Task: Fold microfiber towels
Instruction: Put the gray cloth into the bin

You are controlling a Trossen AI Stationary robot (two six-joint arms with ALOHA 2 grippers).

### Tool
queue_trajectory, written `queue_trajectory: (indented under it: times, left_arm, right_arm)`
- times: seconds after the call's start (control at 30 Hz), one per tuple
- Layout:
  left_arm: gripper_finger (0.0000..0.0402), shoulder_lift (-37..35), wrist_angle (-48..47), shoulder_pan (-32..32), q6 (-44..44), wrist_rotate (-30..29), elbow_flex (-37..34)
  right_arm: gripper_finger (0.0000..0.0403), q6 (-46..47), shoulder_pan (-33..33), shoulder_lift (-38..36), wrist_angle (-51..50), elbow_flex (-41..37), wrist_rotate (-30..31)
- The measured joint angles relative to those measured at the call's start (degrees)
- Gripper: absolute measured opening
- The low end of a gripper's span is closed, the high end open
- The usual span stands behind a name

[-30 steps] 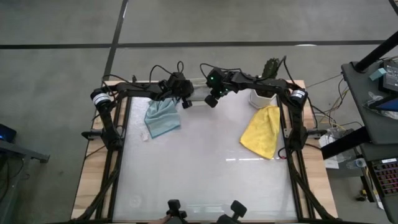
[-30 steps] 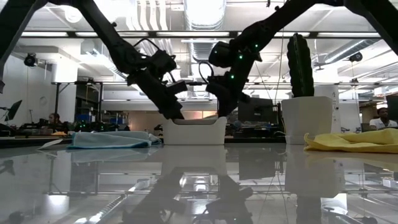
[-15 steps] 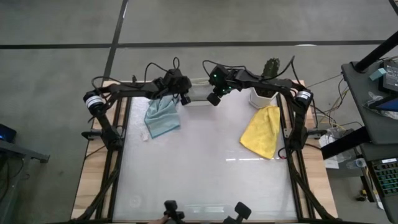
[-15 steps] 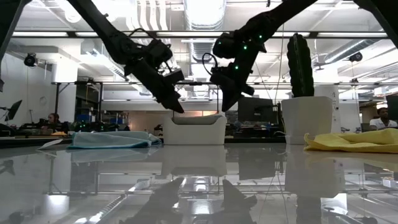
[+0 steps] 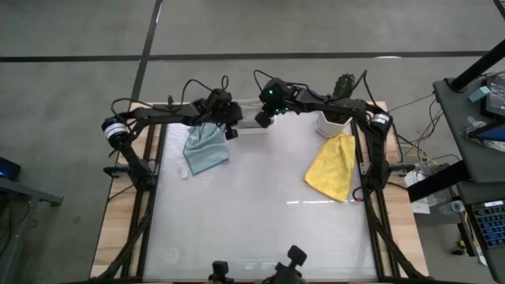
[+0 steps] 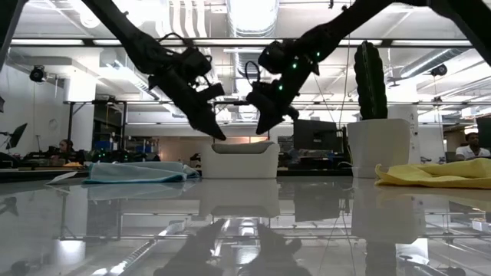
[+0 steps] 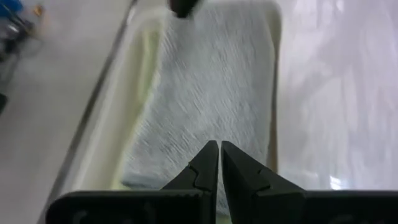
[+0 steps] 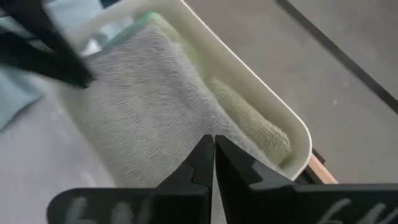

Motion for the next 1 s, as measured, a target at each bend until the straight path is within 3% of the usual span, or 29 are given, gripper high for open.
queue_trajectory:
  times: [0.4, 0.87, 1.0]
  left_arm:
    - [0.0006, 0.1, -5.1, -0.3, -0.2, 0.1, -0.1]
    - [0.0006, -2.1, -1.1, -0.4, -0.4, -1.2, 0.4]
    - [0.0006, -1.4, -1.2, -1.0, -0.4, -1.2, -0.1]
  right_arm:
    - [0.0009, -0.1, -1.9, 6.1, 1.5, 0.0, 0.0]
    - [0.0009, -1.1, -1.3, -1.5, -4.2, 0.0, -0.3]
    - [0.0009, -1.4, 0.0, -2.1, -6.8, 0.0, -5.7]
